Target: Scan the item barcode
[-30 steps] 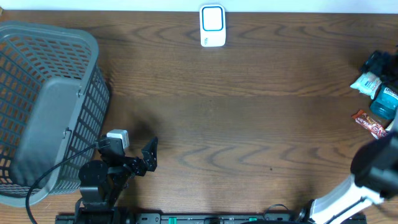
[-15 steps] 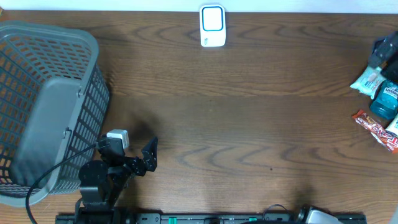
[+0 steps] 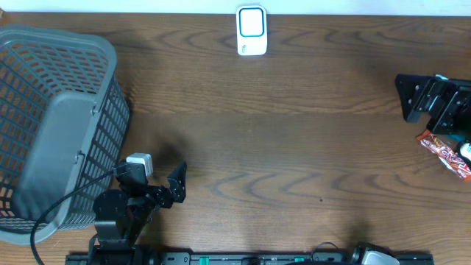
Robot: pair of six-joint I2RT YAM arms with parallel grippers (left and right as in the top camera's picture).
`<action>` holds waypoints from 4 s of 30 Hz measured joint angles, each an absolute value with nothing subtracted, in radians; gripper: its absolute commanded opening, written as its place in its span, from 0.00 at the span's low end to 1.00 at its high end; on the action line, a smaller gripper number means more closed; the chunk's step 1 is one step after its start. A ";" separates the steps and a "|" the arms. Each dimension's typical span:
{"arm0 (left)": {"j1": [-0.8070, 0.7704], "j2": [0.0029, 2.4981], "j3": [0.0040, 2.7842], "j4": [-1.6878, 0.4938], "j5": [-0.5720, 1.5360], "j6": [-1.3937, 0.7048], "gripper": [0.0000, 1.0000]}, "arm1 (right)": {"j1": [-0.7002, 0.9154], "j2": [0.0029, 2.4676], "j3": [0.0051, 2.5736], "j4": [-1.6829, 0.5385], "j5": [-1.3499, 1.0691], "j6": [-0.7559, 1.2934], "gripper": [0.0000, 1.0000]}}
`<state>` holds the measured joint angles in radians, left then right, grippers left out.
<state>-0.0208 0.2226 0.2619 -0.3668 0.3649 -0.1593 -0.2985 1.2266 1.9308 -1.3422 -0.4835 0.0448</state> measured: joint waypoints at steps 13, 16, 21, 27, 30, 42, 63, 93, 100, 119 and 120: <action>-0.021 0.223 0.262 -0.367 0.365 -0.159 0.99 | -0.271 1.220 1.930 -1.351 -0.444 0.040 0.99; -0.021 0.223 0.262 -0.367 0.365 -0.159 0.99 | -0.210 1.190 1.926 -1.314 -0.400 0.040 0.99; -0.021 0.223 0.262 -0.367 0.365 -0.159 0.99 | -0.102 1.084 1.877 -1.203 -0.325 0.040 0.99; -0.021 0.223 0.262 -0.367 0.365 -0.159 0.99 | -0.033 0.892 1.668 -1.003 -0.291 0.039 0.99; -0.021 0.223 0.262 -0.366 0.365 -0.159 0.99 | -0.023 0.795 1.520 -0.888 -0.284 0.039 0.99; -0.021 0.223 0.262 -0.367 0.365 -0.159 0.99 | 0.053 0.406 0.863 -0.352 -0.273 0.036 0.99; -0.021 0.223 0.262 -0.367 0.365 -0.159 0.99 | 0.056 0.013 0.070 0.290 -0.227 -0.063 0.99; -0.021 0.223 0.262 -0.367 0.365 -0.159 0.99 | 0.052 0.011 0.007 -0.070 -0.029 -0.055 0.99; -0.021 0.223 0.262 -0.367 0.365 -0.159 0.99 | 0.049 0.011 0.007 -0.070 -0.028 -0.055 0.99; -0.025 0.223 0.260 -0.384 0.346 -0.152 0.99 | 0.049 0.011 0.007 -0.070 -0.027 -0.055 0.99; -0.028 0.223 0.257 -0.329 0.336 -0.150 0.99 | 0.049 0.011 0.007 -0.070 -0.026 -0.055 0.99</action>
